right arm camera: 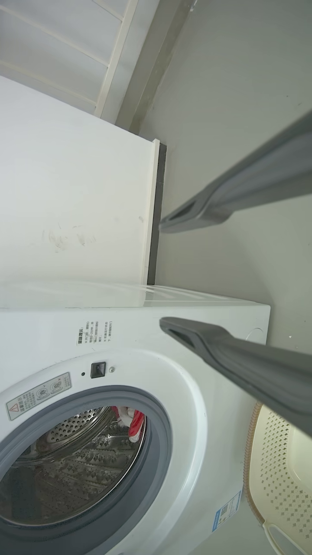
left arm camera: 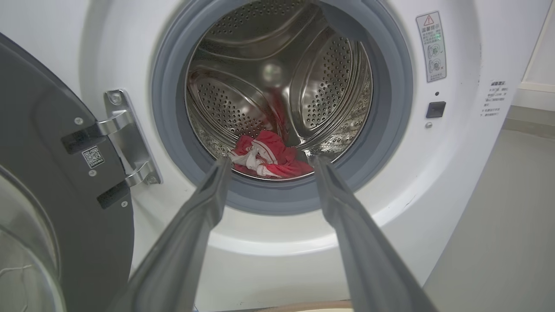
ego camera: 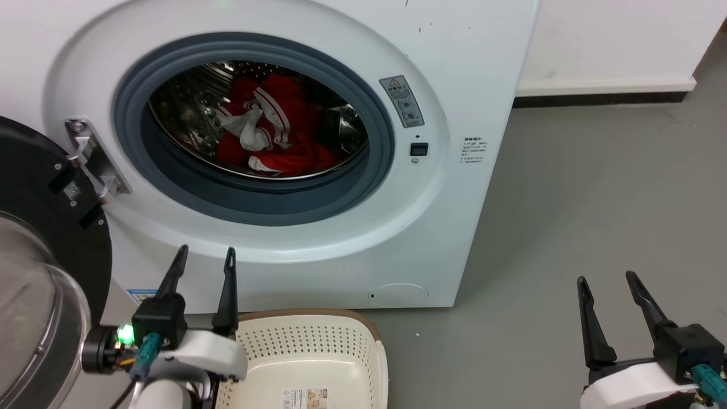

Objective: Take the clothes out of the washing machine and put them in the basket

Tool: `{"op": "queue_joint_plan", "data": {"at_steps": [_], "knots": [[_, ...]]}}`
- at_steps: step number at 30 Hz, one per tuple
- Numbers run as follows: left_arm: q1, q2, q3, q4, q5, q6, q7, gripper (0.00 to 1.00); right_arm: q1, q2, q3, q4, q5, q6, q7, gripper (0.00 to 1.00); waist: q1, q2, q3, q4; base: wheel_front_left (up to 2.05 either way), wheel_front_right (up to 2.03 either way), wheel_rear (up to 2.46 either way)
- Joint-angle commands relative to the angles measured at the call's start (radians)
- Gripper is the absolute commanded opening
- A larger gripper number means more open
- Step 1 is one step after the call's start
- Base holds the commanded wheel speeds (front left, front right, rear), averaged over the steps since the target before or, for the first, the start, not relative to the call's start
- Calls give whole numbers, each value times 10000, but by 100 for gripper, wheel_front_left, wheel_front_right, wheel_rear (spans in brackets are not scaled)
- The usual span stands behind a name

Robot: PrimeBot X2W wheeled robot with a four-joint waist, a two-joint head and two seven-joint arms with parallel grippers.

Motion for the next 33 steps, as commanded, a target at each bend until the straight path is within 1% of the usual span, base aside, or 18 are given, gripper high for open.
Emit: {"op": "queue_joint_plan", "data": {"at_steps": [1,5,8,12,13,15,21,26,27,28,33], "knots": [[-367,56,26,81,8,-55,-27,100,-211,-27,18,-64,77,-3,-37,100,0,0,199,-131,0,0,0],[-1309,205,82,466,-20,-224,-26,100,-389,-27,108,-83,116,-3,-40,100,0,0,586,-417,0,0,0],[-2208,445,97,1040,-64,-339,-2,100,-597,-26,151,-60,99,-3,-82,100,0,0,988,-758,0,0,0],[-3616,969,165,1823,-137,-554,324,100,-905,-24,242,44,243,-3,-250,100,0,0,1664,-1279,0,0,0],[-3616,969,165,1823,-137,-554,324,100,-905,-24,242,44,243,-3,-250,100,0,0,1664,-1279,0,0,0],[-4340,1199,132,2241,-219,-678,631,100,-1093,-24,238,125,311,-3,-374,100,0,0,2040,-1515,0,0,0],[-6407,2243,-143,3419,-331,-942,2012,100,-1592,-18,429,495,708,-3,-832,100,0,0,3267,-2273,0,0,0],[-7942,3204,-568,4345,-555,-1011,3076,100,-2074,-13,702,860,1098,-3,-1189,100,0,0,4251,-2893,0,0,0],[-8270,3451,-768,4453,-569,-1015,3262,100,-2175,-15,787,911,1200,-3,-1246,100,0,0,4466,-3021,0,0,0],[-8552,3600,-920,4586,-763,-1018,3418,100,-2267,-10,862,988,1299,-3,-1293,100,0,0,4636,-3143,0,0,0],[-9932,4750,-1961,4942,-1673,-1014,4476,100,-2677,-10,1193,1315,1723,-3,-1451,100,0,0,5498,-3682,0,0,0]]}}
